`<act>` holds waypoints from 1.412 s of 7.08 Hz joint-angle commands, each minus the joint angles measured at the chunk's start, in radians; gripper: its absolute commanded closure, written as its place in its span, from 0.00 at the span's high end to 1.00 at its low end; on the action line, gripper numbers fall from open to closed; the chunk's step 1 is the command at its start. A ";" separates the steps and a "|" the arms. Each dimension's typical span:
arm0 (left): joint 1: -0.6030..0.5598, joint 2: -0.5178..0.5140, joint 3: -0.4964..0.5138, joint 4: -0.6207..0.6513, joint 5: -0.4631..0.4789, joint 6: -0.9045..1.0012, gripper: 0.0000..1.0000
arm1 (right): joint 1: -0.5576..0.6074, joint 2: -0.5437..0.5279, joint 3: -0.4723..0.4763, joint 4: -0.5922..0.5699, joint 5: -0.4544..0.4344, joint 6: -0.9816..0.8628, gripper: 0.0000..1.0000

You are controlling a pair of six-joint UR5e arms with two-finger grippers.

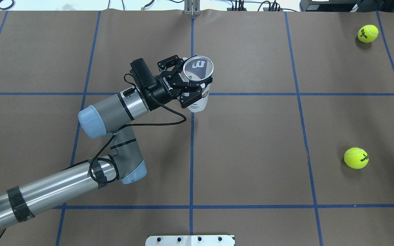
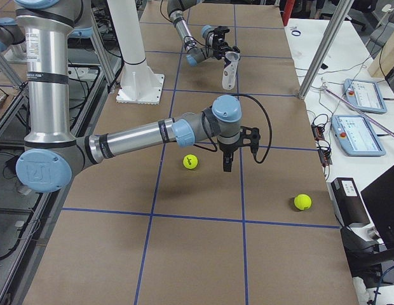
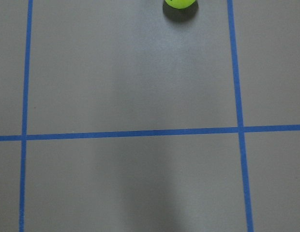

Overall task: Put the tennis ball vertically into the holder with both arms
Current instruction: 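Lift the can with the left gripper and stand it upright, open end up, then hold the upright can with the left gripper while the right gripper reaches a ball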

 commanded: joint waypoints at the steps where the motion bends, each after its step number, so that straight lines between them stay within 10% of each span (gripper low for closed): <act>1: 0.001 -0.002 0.005 0.000 0.002 -0.003 0.74 | -0.189 -0.110 0.038 0.275 -0.132 0.334 0.99; 5: 0.010 -0.002 0.005 0.000 0.002 -0.003 0.75 | -0.626 -0.270 0.207 0.302 -0.549 0.630 0.99; 10: 0.013 -0.002 0.005 0.000 0.002 -0.003 0.76 | -0.796 -0.284 0.098 0.396 -0.696 0.649 0.99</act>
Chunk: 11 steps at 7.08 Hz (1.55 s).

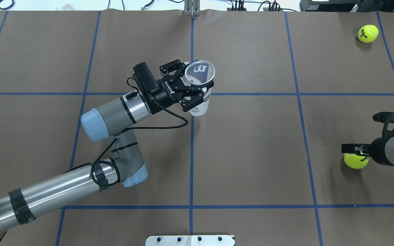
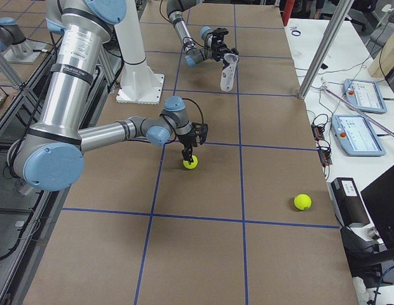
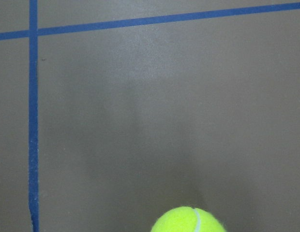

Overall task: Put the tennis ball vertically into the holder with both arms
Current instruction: 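Hold the upright can with the left gripper while the right gripper reaches a ball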

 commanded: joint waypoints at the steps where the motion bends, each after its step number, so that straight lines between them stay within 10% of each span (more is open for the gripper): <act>1: 0.001 0.000 0.000 0.000 0.000 0.000 0.76 | -0.041 -0.005 -0.051 0.008 -0.042 -0.003 0.99; 10: 0.027 0.015 0.041 -0.006 -0.005 0.012 0.77 | -0.086 0.010 -0.057 0.008 -0.043 -0.001 0.91; 11: 0.033 0.015 0.043 -0.006 -0.005 0.012 0.77 | -0.086 0.013 -0.057 0.008 -0.042 -0.001 0.75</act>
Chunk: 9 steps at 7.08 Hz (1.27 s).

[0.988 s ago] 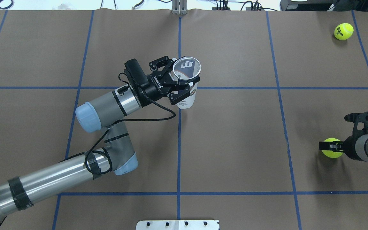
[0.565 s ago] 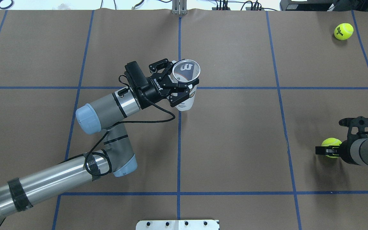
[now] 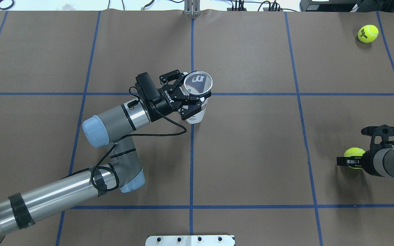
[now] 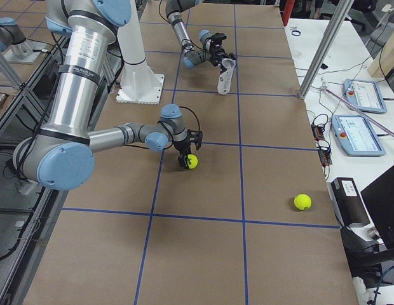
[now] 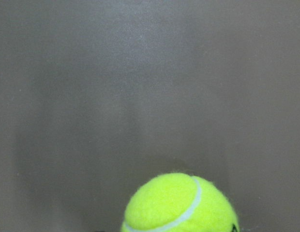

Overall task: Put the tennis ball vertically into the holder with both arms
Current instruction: 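Hold the upright can with the left gripper while the right gripper reaches a ball, then grasp the tennis ball with the right gripper and lift it toward the can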

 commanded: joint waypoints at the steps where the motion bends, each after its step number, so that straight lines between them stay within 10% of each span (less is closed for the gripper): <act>1: 0.007 0.002 0.003 -0.004 -0.001 0.001 0.77 | 0.000 0.005 0.002 0.002 0.003 0.000 0.21; 2: 0.007 0.002 0.003 -0.010 -0.001 0.001 0.77 | 0.001 0.010 0.008 0.002 0.006 0.000 0.00; 5: 0.010 0.004 0.003 -0.011 -0.001 0.000 0.78 | 0.085 0.141 0.034 -0.009 0.065 0.000 0.00; 9: 0.018 0.010 0.020 -0.096 -0.028 0.001 0.81 | 0.351 0.354 0.083 -0.088 0.384 0.000 0.00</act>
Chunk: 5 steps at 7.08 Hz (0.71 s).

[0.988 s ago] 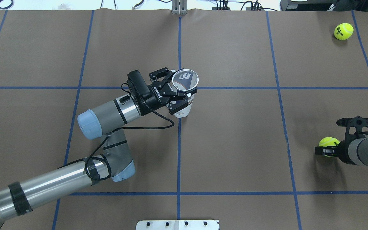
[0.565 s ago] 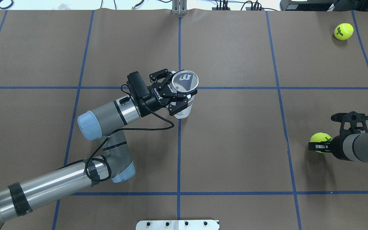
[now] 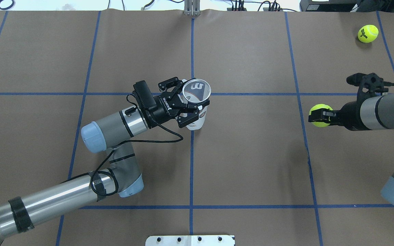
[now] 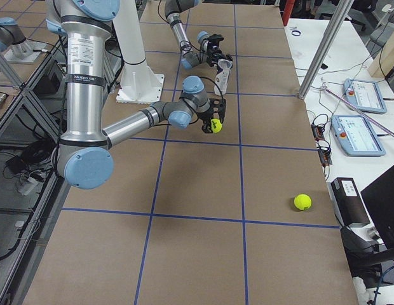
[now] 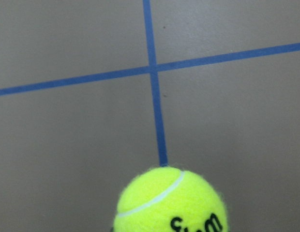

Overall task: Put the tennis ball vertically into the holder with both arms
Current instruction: 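Grasp the tennis ball with the right gripper and lift it toward the can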

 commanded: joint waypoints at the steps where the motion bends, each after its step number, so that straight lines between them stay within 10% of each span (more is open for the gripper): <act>1: -0.001 0.002 0.001 -0.020 -0.013 0.001 0.83 | 0.096 0.175 0.067 -0.214 0.122 0.002 0.00; 3: -0.002 0.002 0.001 -0.018 -0.012 0.003 0.89 | 0.093 0.437 0.113 -0.575 0.124 0.021 0.00; 5: -0.001 0.003 0.007 -0.018 -0.012 0.003 0.92 | 0.060 0.556 0.104 -0.648 0.119 0.118 0.00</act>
